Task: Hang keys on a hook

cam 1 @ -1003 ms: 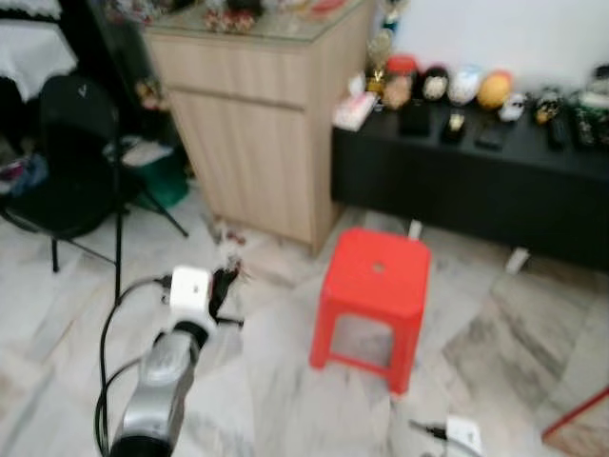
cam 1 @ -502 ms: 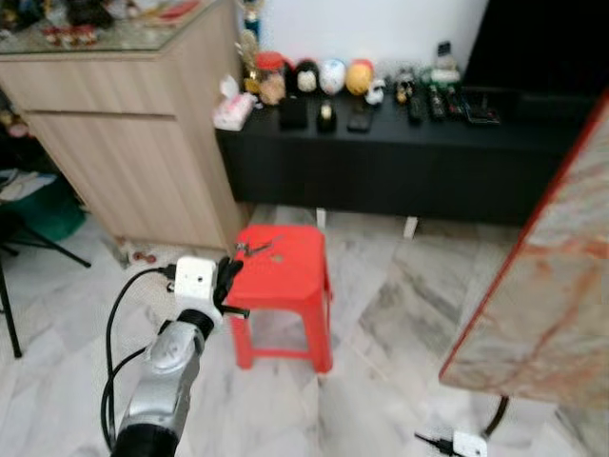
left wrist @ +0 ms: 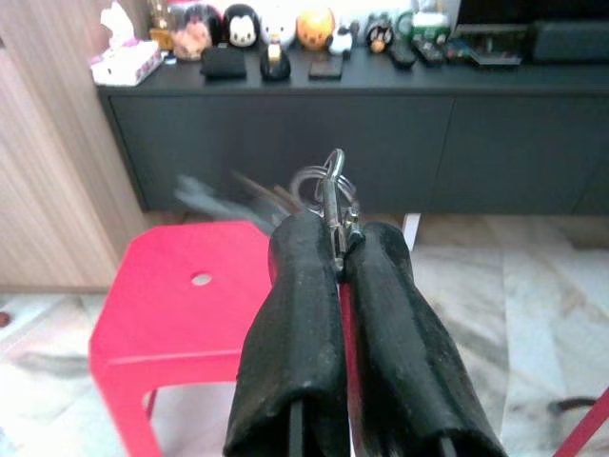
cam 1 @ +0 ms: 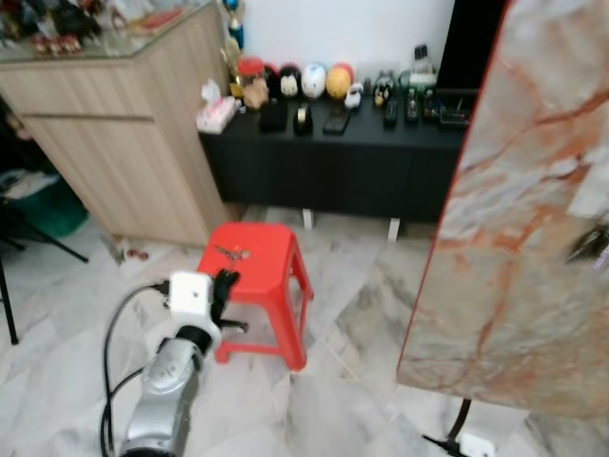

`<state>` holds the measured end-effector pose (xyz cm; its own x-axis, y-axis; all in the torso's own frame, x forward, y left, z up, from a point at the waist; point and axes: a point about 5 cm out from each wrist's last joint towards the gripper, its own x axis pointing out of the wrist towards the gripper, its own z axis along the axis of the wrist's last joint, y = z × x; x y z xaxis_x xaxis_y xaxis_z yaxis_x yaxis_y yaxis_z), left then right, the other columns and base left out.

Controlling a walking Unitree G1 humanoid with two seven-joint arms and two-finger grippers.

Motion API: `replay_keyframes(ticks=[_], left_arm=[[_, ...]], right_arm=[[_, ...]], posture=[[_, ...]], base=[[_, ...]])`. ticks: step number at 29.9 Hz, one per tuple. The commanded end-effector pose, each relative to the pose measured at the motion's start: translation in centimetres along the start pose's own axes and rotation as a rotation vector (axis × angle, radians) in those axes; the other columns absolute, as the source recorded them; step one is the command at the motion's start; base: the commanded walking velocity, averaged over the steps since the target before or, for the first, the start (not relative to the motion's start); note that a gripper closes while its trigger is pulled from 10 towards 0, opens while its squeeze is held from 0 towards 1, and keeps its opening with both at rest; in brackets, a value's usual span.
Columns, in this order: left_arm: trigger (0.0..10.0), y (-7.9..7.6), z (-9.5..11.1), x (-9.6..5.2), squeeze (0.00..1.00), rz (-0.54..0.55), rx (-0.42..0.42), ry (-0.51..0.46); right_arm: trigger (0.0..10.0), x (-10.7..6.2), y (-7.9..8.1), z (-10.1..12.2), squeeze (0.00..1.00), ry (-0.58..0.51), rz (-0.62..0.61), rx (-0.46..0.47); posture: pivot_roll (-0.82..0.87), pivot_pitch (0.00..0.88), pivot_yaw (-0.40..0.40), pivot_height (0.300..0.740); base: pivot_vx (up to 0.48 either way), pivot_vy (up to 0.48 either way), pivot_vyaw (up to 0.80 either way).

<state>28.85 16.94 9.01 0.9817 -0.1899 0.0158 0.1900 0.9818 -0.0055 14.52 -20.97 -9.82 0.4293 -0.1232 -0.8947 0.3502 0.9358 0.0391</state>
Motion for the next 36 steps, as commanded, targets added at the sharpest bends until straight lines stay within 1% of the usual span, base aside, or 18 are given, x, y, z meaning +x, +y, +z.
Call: replay_keyframes(ticks=[1, 7, 14, 26, 36], left_arm=[[10.0, 0.8, -0.1, -0.7, 0.0, 0.025, 0.001, 0.012], [10.0, 0.6, 0.0, -0.8, 0.0, 0.022, -0.003, 0.006], [10.0, 0.4, 0.5, -0.5, 0.0, 0.014, -0.004, -0.011], [10.0, 0.2, 1.1, -0.3, 0.0, 0.004, -0.001, -0.024], [10.0, 0.3, 1.1, -0.7, 0.0, 0.014, -0.001, -0.025]], right_arm=[[10.0, 0.0, 1.0, -0.4, 0.0, 0.009, 0.026, 0.009], [10.0, 0.0, 1.0, -0.5, 0.0, 0.011, 0.025, 0.006], [10.0, 0.0, 1.0, -0.6, 0.0, 0.012, 0.025, 0.003], [10.0, 0.0, 1.1, -0.5, 0.0, 0.008, 0.023, 0.011], [10.0, 0.0, 1.3, -0.4, 0.0, -0.001, 0.028, 0.017]], posture=[[0.03, 0.048, 0.048, 0.74], [0.03, 0.04, 0.048, 0.74], [0.02, 0.033, 0.05, 0.74], [0.02, 0.048, 0.055, 0.74], [0.03, 0.052, 0.055, 0.74]], base=[[0.0, -0.307, 0.0], [0.0, -0.304, 0.0], [0.0, -0.307, 0.0], [0.0, -0.306, 0.0], [0.0, -0.307, 0.0]])
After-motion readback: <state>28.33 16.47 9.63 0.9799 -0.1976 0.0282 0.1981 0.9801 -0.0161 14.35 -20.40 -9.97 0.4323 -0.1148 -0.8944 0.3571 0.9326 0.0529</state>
